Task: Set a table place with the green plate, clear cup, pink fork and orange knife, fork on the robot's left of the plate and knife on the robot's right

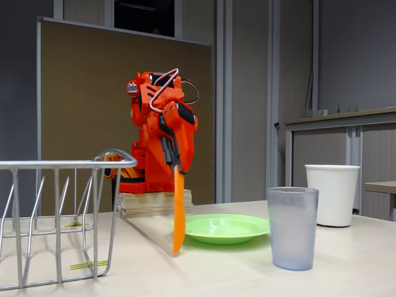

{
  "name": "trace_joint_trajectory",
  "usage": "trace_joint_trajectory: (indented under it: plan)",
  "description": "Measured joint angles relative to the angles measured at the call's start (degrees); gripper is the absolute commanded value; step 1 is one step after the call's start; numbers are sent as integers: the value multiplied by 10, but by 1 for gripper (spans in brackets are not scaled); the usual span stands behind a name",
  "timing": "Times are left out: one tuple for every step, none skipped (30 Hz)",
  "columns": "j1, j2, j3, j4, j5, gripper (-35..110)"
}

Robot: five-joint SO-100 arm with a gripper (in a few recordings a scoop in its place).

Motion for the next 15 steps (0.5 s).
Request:
trace_joint_trajectory:
  plan:
    - [5,-3,0,-2,10,0]
    - [9,-9,0,-2,18,0]
    - [11,-16,0,-2,24,0]
    - [16,-20,0,-2,31,0]
    - [22,-26,0,-5,36,0]
    - [25,-31,0,-8,42,0]
    - [27,-37,0,-13,47,0]
    - [27,-40,0,-21,53,0]
    - [28,-44,5,-25,57,0]
    - [30,-51,9,-31,58,0]
    - [36,-51,9,-33,60,1]
    - [41,-46,9,-36,62,3]
    - [43,-56,10,-37,62,5]
    - [43,-57,11,-38,62,6]
    - [42,-55,17,-39,62,7]
